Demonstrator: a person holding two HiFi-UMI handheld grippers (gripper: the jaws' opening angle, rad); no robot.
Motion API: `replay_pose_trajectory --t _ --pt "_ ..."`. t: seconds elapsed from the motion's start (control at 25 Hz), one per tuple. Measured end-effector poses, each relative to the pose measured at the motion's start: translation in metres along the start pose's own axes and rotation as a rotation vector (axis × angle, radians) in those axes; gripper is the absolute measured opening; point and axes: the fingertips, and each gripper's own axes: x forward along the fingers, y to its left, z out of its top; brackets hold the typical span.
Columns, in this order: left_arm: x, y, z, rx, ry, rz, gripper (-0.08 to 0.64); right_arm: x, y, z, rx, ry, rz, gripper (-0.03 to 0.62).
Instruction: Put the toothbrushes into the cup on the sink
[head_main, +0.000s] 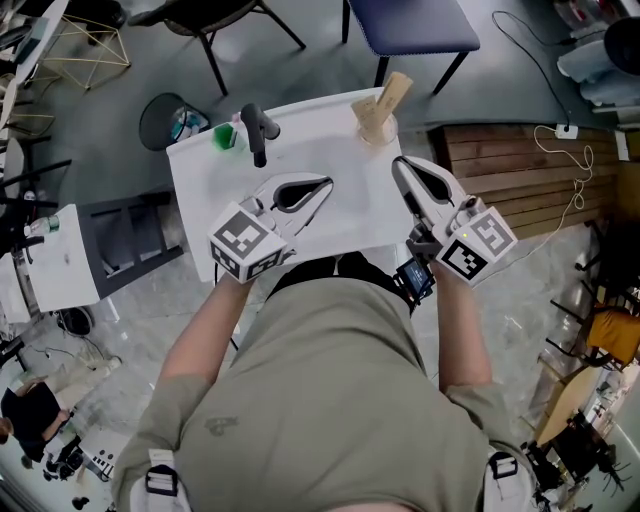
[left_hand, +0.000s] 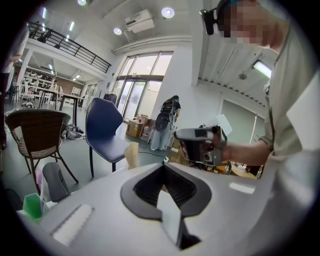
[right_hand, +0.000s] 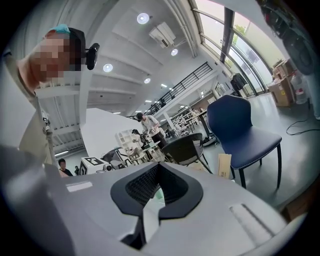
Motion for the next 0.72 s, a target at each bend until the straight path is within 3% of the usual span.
replay_pose_trajectory --t 0.72 --pt "0.009 0.001 -0.012 -0.022 0.026 -0.007 0.006 -0.006 -0.016 -0.022 0.012 0.051 -0.029 0.011"
